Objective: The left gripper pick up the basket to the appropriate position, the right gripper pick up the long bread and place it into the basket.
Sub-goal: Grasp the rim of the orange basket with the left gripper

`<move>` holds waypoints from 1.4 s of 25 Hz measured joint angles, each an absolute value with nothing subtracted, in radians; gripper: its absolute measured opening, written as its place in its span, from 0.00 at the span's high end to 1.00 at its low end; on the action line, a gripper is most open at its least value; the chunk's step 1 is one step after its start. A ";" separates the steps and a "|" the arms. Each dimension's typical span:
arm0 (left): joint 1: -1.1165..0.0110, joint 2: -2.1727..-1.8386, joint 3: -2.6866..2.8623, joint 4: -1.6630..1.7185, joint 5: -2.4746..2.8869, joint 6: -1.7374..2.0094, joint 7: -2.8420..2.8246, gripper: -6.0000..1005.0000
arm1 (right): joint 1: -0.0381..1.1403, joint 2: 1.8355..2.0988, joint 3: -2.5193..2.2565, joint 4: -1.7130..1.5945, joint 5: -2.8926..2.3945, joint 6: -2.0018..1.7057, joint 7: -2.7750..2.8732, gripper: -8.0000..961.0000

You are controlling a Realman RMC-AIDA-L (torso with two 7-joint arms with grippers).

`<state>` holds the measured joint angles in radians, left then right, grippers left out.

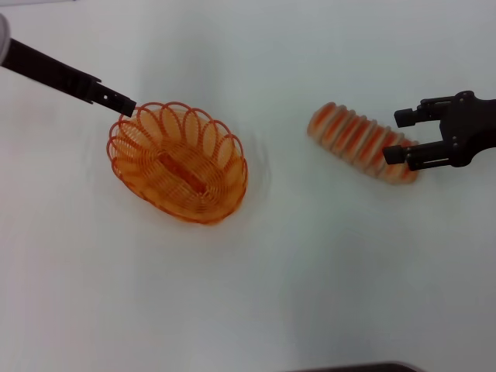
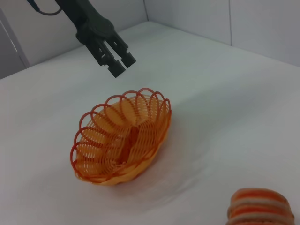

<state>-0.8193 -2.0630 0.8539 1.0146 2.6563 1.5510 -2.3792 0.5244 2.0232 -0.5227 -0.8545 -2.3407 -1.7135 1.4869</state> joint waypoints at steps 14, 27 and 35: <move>-0.888 -2.142 0.974 1.018 2.855 1.473 -2.406 0.20 | 0.526 2.022 -0.519 -0.854 -2.341 -1.717 1.489 0.19; -0.892 -2.140 1.112 0.999 2.857 1.440 -2.449 0.20 | 0.531 2.022 -0.522 -0.855 -2.341 -1.716 1.489 0.19; -0.887 -2.139 1.151 0.931 2.858 1.373 -2.459 0.20 | 0.531 2.022 -0.523 -0.856 -2.341 -1.716 1.488 0.19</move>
